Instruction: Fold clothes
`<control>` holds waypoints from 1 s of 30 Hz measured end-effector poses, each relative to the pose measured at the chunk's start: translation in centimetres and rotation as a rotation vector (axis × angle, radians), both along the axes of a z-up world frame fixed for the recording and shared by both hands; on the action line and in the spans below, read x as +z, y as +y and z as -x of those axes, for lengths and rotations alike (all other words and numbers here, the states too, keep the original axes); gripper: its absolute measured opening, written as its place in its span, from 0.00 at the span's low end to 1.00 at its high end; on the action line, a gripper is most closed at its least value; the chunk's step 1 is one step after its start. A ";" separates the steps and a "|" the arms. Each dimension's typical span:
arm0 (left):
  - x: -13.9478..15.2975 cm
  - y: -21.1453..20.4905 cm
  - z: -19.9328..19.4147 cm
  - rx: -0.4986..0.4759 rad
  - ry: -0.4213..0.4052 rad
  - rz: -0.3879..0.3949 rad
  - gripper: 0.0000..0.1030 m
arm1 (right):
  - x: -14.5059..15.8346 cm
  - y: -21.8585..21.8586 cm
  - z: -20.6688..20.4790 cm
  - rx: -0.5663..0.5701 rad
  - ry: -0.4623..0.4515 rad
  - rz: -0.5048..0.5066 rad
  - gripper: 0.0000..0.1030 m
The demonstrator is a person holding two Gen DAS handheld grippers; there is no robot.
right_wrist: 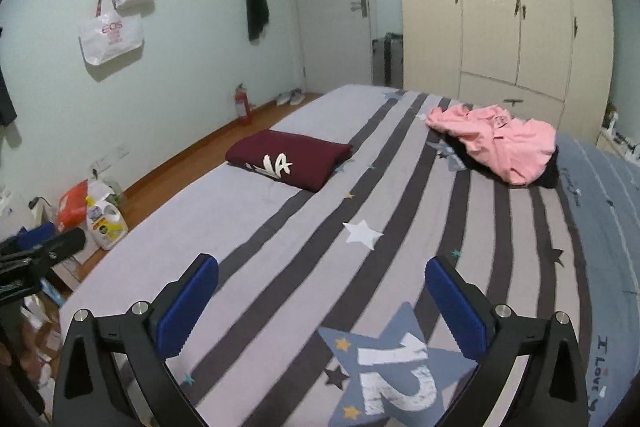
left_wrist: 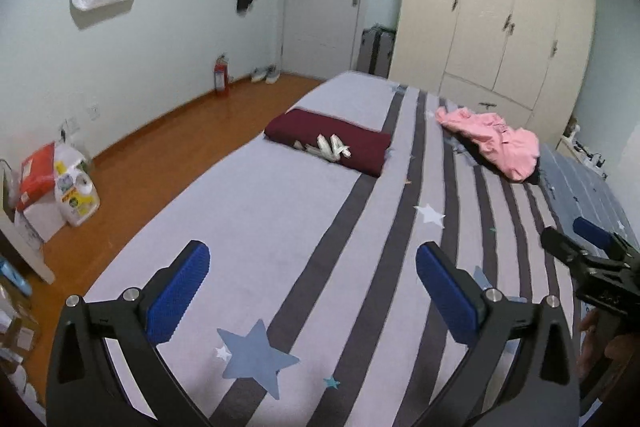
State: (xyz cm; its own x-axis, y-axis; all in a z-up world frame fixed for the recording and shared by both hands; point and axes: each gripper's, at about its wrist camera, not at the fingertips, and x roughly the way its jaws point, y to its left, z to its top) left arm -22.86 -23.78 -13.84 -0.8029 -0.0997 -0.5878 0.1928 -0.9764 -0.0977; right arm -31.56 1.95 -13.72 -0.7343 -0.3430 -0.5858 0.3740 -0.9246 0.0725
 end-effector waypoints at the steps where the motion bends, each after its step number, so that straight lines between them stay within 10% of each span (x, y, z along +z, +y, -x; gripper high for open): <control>1: -0.2 0.4 -0.8 -0.012 0.019 0.004 0.99 | -0.3 0.2 -0.7 0.000 0.013 -0.006 0.99; 11: 1.3 4.5 -11.0 0.013 0.078 0.045 0.99 | 0.9 2.8 -11.1 0.028 0.109 0.064 0.99; 30: 14.4 13.6 -29.5 0.081 0.165 0.074 0.99 | 15.6 9.9 -31.1 0.061 0.181 0.068 0.99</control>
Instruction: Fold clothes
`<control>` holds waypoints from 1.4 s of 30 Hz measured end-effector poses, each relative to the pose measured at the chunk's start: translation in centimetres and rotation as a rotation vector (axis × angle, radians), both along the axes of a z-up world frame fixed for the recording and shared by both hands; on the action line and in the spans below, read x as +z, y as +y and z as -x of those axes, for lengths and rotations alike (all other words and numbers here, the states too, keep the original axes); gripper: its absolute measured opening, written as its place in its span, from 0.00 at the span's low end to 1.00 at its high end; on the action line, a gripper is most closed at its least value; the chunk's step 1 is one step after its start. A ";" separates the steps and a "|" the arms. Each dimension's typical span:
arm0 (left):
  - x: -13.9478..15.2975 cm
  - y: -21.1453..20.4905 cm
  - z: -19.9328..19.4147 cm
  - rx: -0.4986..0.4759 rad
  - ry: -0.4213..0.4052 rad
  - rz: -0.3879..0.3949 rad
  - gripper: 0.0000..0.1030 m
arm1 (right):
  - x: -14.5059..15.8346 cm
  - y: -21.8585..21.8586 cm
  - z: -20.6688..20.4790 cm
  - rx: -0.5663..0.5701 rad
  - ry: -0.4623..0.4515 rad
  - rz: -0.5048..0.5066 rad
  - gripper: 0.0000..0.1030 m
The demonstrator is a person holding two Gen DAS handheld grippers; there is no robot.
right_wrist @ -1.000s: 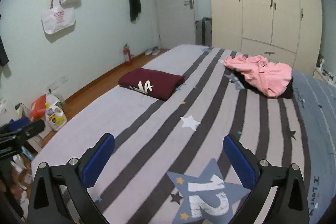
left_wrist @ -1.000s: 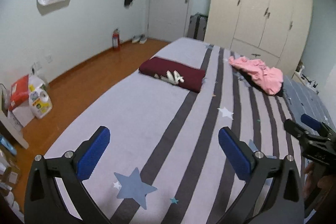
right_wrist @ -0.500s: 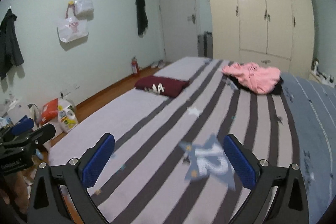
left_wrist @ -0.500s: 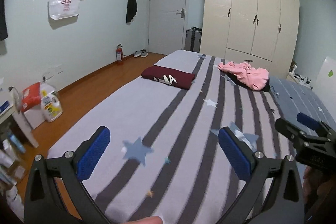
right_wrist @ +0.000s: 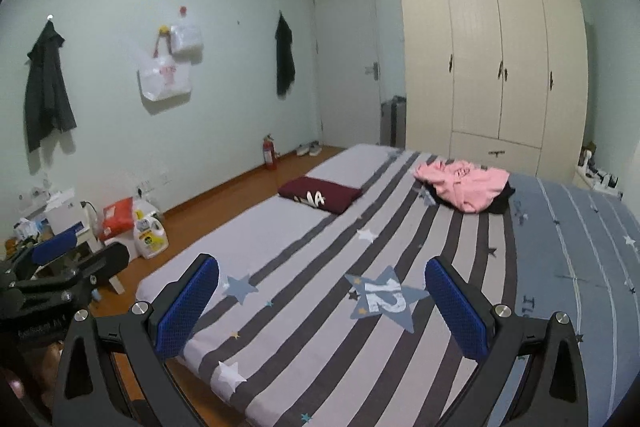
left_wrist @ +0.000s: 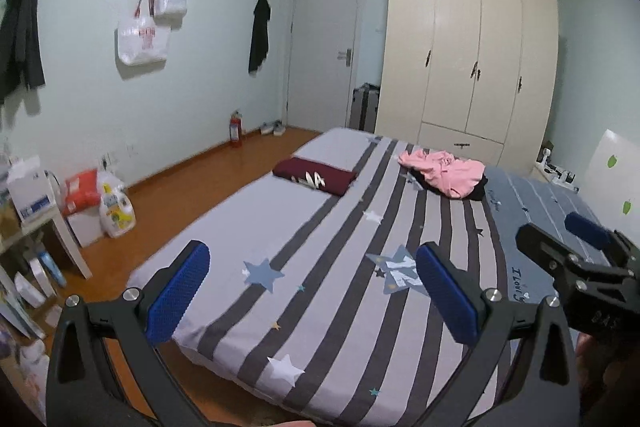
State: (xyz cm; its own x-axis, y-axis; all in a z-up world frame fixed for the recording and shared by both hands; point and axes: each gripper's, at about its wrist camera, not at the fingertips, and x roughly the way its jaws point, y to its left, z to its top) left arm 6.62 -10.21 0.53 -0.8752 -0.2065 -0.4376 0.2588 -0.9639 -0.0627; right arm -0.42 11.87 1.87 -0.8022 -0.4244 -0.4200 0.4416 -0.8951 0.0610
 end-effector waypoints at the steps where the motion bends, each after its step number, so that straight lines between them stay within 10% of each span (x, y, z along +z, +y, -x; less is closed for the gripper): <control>1: 0.3 0.5 -0.1 -0.001 0.004 0.011 0.99 | 0.2 0.3 -0.2 0.001 0.003 0.004 0.99; 42: -0.6 4.1 1.1 0.015 0.000 0.034 0.99 | -0.9 3.6 1.4 0.007 0.000 0.006 0.99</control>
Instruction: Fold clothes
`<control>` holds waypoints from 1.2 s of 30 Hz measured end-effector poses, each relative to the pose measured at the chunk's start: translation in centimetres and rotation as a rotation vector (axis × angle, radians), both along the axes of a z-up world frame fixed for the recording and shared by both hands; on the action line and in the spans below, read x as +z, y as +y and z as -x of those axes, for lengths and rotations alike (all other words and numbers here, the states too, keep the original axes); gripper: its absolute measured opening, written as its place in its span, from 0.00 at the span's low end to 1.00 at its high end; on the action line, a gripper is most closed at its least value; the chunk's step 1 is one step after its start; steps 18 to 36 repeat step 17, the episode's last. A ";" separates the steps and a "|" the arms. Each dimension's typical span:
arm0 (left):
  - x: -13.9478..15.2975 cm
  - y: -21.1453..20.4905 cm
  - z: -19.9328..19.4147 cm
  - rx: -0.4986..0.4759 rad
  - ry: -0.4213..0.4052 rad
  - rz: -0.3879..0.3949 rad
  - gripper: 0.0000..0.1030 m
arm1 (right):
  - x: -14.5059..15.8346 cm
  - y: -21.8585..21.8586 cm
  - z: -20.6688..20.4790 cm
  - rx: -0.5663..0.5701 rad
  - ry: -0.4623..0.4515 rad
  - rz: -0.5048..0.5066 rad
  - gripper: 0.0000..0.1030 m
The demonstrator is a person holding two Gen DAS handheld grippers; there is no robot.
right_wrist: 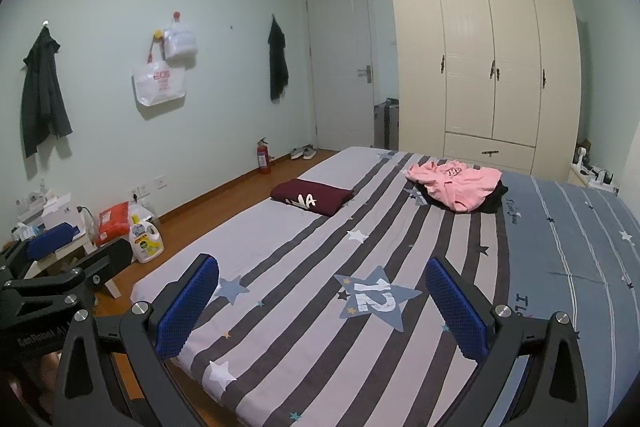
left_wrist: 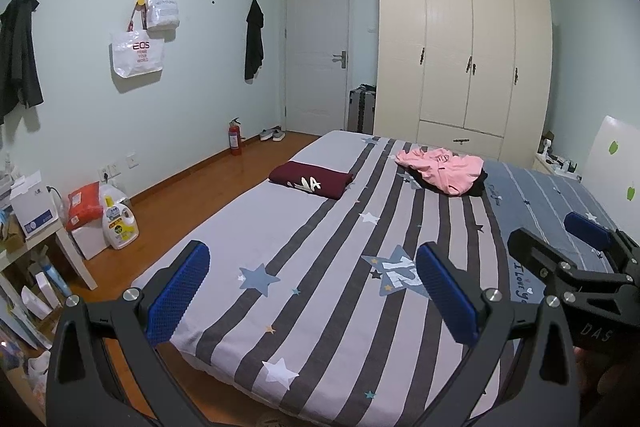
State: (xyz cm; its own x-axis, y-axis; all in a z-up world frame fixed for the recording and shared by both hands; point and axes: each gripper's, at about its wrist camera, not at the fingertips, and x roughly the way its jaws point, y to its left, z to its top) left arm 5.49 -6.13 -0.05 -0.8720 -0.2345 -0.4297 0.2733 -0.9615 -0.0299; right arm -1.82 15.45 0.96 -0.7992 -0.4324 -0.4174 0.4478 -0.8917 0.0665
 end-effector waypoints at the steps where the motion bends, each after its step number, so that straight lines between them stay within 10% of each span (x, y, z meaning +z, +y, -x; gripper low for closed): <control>1: 0.0 -0.1 0.0 -0.001 0.000 -0.003 0.99 | 0.0 0.0 0.0 0.001 0.001 0.000 0.99; 36: 0.3 -0.1 -0.2 -0.004 0.002 0.006 0.99 | -0.3 -0.1 0.0 -0.004 -0.002 0.007 0.99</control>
